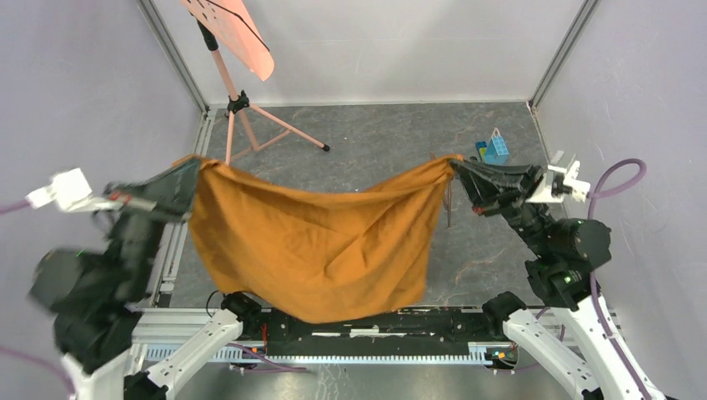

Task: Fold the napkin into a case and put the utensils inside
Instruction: Fold the rectangle-folded napkin at the center of the board.

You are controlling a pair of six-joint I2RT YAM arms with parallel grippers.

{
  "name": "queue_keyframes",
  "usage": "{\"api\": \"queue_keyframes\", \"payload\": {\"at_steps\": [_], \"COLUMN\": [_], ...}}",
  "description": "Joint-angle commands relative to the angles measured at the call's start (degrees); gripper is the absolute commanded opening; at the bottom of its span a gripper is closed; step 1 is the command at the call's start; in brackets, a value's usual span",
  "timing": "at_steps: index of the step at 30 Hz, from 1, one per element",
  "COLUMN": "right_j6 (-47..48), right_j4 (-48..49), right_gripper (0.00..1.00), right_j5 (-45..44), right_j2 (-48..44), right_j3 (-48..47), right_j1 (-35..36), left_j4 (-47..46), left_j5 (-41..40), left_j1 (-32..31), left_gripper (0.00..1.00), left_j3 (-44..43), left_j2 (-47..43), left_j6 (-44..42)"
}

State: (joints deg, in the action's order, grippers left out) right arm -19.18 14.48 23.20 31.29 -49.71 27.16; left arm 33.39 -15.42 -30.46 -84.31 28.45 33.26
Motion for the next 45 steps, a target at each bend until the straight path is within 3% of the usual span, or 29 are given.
{"api": "queue_keyframes", "payload": {"at_steps": [1, 5, 8, 10, 16, 22, 31, 45], "right_j6": [0.56, 2.09, 4.64, 5.91, 7.26, 6.04, 4.66, 6.61], "right_j4": [-1.98, -0.55, 4.44, 8.19, 20.38, 17.79, 11.73, 4.75], "right_gripper": [0.00, 0.00, 0.00, 0.00, 0.00, 0.00, 0.00, 0.00], "right_j5": [-27.57, -43.41, -46.36, -46.45, -37.77, -23.44, -12.91, -10.83], "right_j2": [6.07, 17.84, 27.95, 33.90, 52.57, 64.52, 61.83, 46.06], "right_j3": [1.33, 1.14, 0.69, 0.78, -0.87, -10.35, -7.48, 11.54], "right_j1": [0.09, -0.16, -1.01, -1.99, -5.92, -8.63, -8.98, -8.99], "left_j4": [5.13, 2.70, -1.26, -3.25, -14.78, -15.79, -11.93, -4.26], "left_j5": [-17.37, -26.03, -20.29, -10.62, 0.82, 12.29, 21.21, 25.41], "left_j1": [0.22, 1.60, 7.26, 13.46, 20.95, 26.31, 27.56, 28.88], "left_gripper": [0.02, 0.02, 0.02, 0.02, 0.02, 0.02, 0.02, 0.02], "left_j3": [3.28, 4.91, 6.15, 6.47, 8.40, 3.79, 9.55, 29.44], "left_j2": [13.56, 25.49, 35.24, 42.06, 58.76, 65.59, 61.15, 47.01], "left_j6": [-0.90, -2.18, -0.46, 2.75, 1.97, 1.50, 1.16, -1.27]}}
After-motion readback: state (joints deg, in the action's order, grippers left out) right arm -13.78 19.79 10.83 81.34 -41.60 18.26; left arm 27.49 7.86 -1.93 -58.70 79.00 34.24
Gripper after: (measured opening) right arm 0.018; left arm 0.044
